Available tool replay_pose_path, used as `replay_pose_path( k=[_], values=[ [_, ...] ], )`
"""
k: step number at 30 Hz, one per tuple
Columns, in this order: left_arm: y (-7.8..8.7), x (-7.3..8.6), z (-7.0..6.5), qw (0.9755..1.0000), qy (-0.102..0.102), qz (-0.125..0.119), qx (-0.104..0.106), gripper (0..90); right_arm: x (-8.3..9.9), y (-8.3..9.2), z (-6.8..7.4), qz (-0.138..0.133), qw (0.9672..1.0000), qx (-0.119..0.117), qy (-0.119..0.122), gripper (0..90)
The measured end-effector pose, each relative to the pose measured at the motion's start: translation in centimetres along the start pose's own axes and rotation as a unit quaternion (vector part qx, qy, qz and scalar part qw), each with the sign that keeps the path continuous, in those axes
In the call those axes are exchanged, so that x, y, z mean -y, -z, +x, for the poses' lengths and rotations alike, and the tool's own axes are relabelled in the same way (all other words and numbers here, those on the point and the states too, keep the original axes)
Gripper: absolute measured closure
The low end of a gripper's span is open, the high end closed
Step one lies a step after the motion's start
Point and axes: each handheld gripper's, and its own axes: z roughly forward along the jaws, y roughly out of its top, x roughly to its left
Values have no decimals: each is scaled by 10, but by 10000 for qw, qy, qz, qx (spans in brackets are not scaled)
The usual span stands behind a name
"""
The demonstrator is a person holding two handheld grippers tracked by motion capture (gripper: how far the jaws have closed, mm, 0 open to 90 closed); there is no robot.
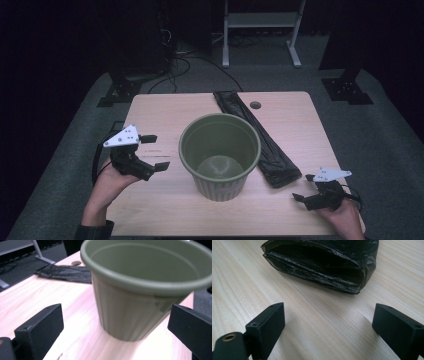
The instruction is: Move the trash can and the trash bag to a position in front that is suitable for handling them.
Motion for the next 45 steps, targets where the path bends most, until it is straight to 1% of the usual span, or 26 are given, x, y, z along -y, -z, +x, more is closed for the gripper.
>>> replay_pose_path(
  k=[5,6,8,9,11,14,15,17,20,22,23,24,26,29,31,32,34,36,37,38,39,40,42,43,44,45],
  values=[
    [-5,25,-4,9999,-67,23,-116,0,0,0,0,0,10000,-2,-2,96],
    [-7,30,-4,9999,-44,-3,-116,0,0,0,0,1,10000,-2,-3,96],
    [-11,38,-4,10000,-15,34,-82,0,0,0,0,1,10000,-3,-3,96],
    [-11,38,-4,10000,-15,34,-82,0,0,0,0,0,10000,-3,-2,96],
    [-18,48,-5,9999,-5,104,-65,0,0,0,0,-1,10000,-7,-3,96],
    [-22,54,-5,9999,32,138,-58,0,0,0,0,0,10000,-9,4,96],
    [-27,60,-6,9997,85,229,-76,0,0,0,0,0,10000,-13,9,96],
    [-33,67,-6,9994,142,296,-71,0,0,0,0,-4,10000,-13,12,96],
    [-42,77,-5,9988,213,415,-148,0,0,0,0,-5,10000,-14,10,96],
    [-45,80,-5,9986,237,427,-182,0,0,0,0,-3,10000,-12,10,96],
    [-51,87,-4,9979,316,497,-273,0,0,0,0,-3,10000,-10,12,96],
    [-51,87,-4,9979,316,497,-273,0,0,0,0,-3,10000,-10,12,96],
    [-59,97,1,9965,412,615,-384,0,0,0,0,-2,10000,-11,12,96],
    [-62,102,3,9956,520,662,-405,0,0,0,-1,-2,10000,-47,48,96],
    [-65,107,5,9950,552,655,-522,0,0,0,-1,-2,10000,-51,53,96],
    [-66,110,6,9944,617,681,-519,0,0,0,-1,-2,10000,-53,53,96],
    [-68,114,7,9936,671,716,-563,0,0,0,-1,-4,10000,-49,53,96],
    [-69,115,7,9935,658,742,-555,0,0,0,-1,-3,10000,-48,49,96],
    [-71,117,7,9927,654,841,-567,0,0,0,-1,-3,10000,-46,45,96],
    [-75,119,6,9919,591,963,-582,0,0,0,-1,-3,10000,-42,42,97],
    [-75,119,6,9919,591,963,-582,0,0,0,-1,-4,10000,-42,40,97],
    [-80,120,5,9910,553,1093,-546,0,0,0,-1,-4,10000,-42,41,97],
    [-82,121,4,9905,546,1135,-546,0,0,0,-1,-4,10000,-43,39,97],
    [-86,121,4,9894,487,1251,-561,0,0,0,-1,-4,10000,-44,38,97],
    [-88,121,3,9880,422,1341,-639,0,0,0,-1,-5,10000,-47,39,97],
    [-88,121,3,9877,400,1364,-653,0,0,0,-1,-7,10000,-49,42,97]
  ],
)
